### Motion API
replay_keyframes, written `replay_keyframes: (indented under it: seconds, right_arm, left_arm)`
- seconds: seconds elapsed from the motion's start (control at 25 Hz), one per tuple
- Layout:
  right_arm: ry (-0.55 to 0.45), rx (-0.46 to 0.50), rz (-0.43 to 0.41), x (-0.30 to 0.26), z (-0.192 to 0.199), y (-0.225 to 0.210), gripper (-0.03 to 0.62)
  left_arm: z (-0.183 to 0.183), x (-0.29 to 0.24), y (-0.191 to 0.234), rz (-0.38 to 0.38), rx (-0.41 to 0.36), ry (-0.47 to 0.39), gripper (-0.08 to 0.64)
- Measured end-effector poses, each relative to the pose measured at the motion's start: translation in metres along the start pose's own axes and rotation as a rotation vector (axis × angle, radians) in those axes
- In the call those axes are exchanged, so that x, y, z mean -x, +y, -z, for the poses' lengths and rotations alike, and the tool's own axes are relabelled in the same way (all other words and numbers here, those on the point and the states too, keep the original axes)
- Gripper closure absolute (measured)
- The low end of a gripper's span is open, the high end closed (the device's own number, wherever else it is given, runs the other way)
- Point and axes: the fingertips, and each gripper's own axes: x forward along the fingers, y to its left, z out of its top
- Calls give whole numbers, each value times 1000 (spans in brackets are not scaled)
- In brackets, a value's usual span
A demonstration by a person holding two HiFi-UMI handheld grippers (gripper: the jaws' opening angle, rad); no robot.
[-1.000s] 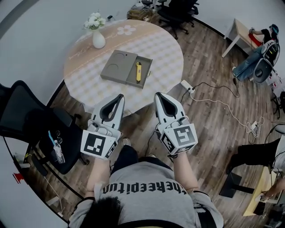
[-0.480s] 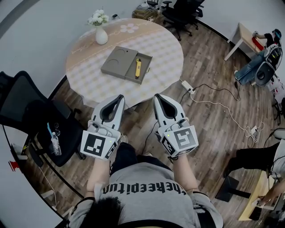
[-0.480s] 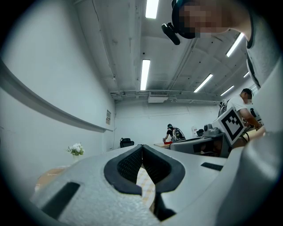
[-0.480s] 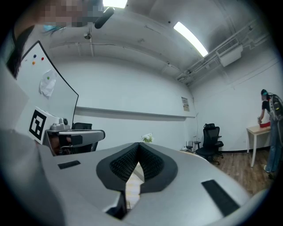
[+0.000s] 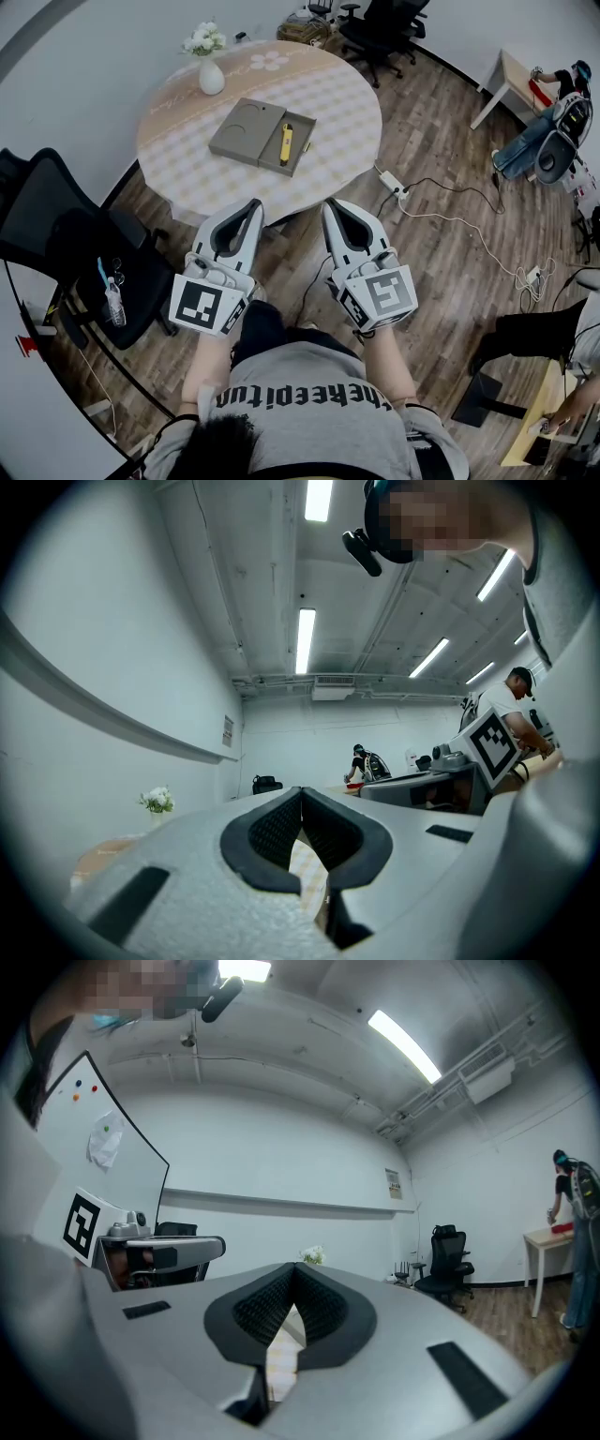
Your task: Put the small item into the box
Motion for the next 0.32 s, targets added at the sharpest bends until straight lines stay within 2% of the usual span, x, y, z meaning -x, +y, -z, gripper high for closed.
replay_keyframes:
  seconds: [0.32]
  right_arm:
    - [-10,6,-10,3,-4,-4,586]
  left_arm:
    - [0,-4,-4,-2,1,5,545]
